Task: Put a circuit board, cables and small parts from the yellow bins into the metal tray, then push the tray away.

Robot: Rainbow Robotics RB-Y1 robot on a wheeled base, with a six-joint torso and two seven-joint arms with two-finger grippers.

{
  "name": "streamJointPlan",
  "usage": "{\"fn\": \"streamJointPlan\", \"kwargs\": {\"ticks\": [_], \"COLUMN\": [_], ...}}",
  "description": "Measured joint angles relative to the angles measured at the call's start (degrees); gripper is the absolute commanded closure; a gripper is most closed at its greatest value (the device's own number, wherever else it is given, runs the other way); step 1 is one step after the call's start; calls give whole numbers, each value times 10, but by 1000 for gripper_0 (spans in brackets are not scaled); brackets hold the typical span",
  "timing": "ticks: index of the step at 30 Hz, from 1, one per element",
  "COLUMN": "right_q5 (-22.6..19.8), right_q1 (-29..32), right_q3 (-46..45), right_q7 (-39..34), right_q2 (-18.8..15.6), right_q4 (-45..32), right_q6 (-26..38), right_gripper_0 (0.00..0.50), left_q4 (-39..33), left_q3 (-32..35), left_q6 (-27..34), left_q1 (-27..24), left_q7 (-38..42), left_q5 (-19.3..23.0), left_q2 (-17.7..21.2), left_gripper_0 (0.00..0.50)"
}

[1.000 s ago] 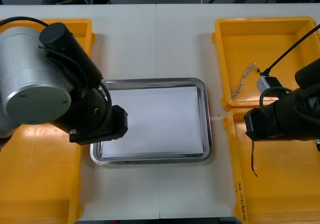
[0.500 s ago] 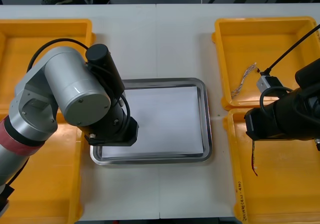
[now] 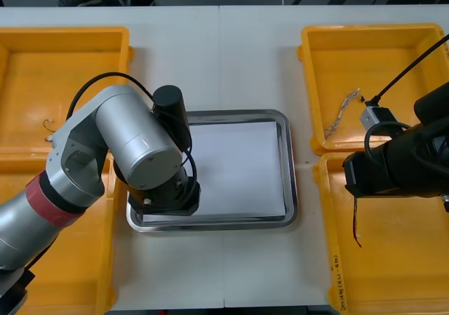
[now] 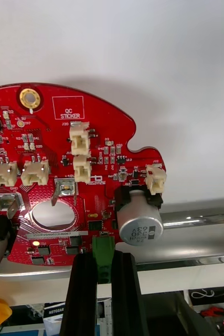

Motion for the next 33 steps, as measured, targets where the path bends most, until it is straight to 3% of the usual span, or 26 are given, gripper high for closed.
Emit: {"fn": "streamJointPlan", "kwargs": {"ticks": [33], "right_q5": [8], "right_q1": [0], "right_q3": [0], "right_q7": [0], "right_q2": [1], "right_q4": [0], "right_q6": [0], "right_gripper_0": [500], "left_q4": [30], "left_q3": [-2], "left_q6": [-21], "left_q1": [33], "left_q7": [-11], "left_q5": [-73], "left_q2": [-46], "left_gripper_0": [500]}}
